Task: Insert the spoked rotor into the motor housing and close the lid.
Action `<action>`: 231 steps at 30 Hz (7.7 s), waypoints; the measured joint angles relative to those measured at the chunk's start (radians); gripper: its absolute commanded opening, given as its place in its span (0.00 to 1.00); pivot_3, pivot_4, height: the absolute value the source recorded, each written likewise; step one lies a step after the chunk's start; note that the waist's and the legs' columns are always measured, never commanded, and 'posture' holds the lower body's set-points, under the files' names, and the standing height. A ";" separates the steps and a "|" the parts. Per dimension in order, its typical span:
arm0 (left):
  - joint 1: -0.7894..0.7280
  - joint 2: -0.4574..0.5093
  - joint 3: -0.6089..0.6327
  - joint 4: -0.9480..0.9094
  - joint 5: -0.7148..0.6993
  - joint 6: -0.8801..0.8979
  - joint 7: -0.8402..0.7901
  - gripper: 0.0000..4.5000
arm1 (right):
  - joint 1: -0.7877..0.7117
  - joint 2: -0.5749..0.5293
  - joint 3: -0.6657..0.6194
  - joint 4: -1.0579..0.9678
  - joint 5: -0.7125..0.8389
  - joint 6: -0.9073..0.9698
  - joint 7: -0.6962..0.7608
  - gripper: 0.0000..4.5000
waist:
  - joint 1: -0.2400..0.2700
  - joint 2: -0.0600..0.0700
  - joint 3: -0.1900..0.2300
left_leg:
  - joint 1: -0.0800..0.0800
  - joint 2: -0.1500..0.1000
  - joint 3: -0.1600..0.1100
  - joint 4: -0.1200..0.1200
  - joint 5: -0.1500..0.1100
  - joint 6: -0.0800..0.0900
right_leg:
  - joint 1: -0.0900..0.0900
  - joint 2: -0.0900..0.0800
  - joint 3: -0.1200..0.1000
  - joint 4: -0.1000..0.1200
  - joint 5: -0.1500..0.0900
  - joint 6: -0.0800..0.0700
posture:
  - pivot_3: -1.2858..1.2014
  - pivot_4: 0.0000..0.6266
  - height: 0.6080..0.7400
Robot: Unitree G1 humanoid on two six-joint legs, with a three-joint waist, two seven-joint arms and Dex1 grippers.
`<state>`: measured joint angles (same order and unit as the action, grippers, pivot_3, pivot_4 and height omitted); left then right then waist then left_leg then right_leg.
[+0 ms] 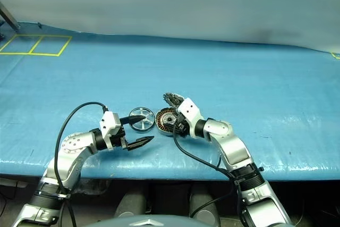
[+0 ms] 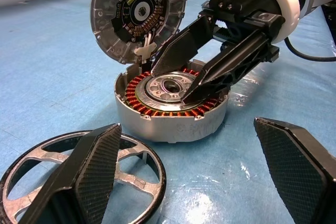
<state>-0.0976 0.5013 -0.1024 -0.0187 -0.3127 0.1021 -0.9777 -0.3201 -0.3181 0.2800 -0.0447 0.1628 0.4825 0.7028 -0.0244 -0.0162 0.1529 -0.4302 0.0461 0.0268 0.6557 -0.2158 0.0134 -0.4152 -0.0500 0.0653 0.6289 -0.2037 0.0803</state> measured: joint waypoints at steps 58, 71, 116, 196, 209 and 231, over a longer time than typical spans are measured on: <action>0.024 0.010 0.001 -0.022 0.019 -0.002 0.029 0.99 | 0.015 0.045 0.013 0.064 -0.065 -0.122 -0.069 0.01 | -0.003 -0.002 -0.004 | 0.004 0.000 0.000 0.000 0.000 0.000 | 0.002 0.000 0.000 0.000 0.000 0.000 | 0.52 0.24 1.00; -0.039 0.016 0.062 -0.025 -0.042 0.133 0.088 0.99 | 0.076 0.040 -0.015 -0.185 0.077 0.016 -0.040 0.01 | 0.002 -0.002 -0.003 | 0.000 0.000 0.000 -0.001 0.000 0.000 | 0.000 0.000 0.000 0.000 0.000 0.000 | 0.52 0.24 1.00; -0.935 0.205 -0.574 0.311 0.737 -0.284 -0.629 0.57 | 0.236 -0.309 -0.029 -0.492 0.158 0.244 0.035 0.00 | 0.013 -0.004 -0.001 | -0.008 0.000 -0.003 0.005 -0.001 0.001 | -0.004 0.002 0.001 0.001 -0.003 0.004 | 0.52 0.24 1.00; -0.599 0.196 -0.305 0.719 0.854 -0.772 0.436 0.35 | 0.317 -0.192 -0.060 -0.519 0.093 0.159 -0.165 0.00 | 0.014 -0.004 -0.001 | -0.001 0.001 -0.003 0.011 0.000 0.000 | 0.000 0.005 0.002 0.014 -0.003 0.002 | 0.52 0.24 1.00; -0.598 0.172 -0.213 0.665 0.481 -0.614 0.104 0.35 | 0.320 -0.161 -0.094 -0.478 0.104 0.120 -0.153 0.00 | 0.013 -0.004 -0.001 | -0.001 0.001 -0.003 0.010 0.000 0.000 | 0.000 0.005 0.002 0.014 -0.002 0.000 | 0.52 0.24 1.00; -0.649 0.095 -0.184 0.405 0.157 0.025 -0.402 0.35 | 0.439 -0.127 -0.172 -0.385 0.118 -0.029 -0.139 0.00 | 0.011 -0.004 -0.001 | 0.000 0.001 -0.004 0.010 0.000 0.000 | -0.001 0.006 0.003 0.014 -0.006 0.003 | 0.52 0.24 1.00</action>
<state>-0.7461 0.5965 -0.2863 0.3863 -0.1554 0.1274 -1.3796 0.1186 -0.4455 0.1081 -0.4298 0.2812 0.4535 0.5638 -0.0138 -0.0199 0.1519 -0.4304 0.0473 0.0231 0.6654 -0.2159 0.0138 -0.4158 -0.0445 0.0680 0.6432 -0.2096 0.0833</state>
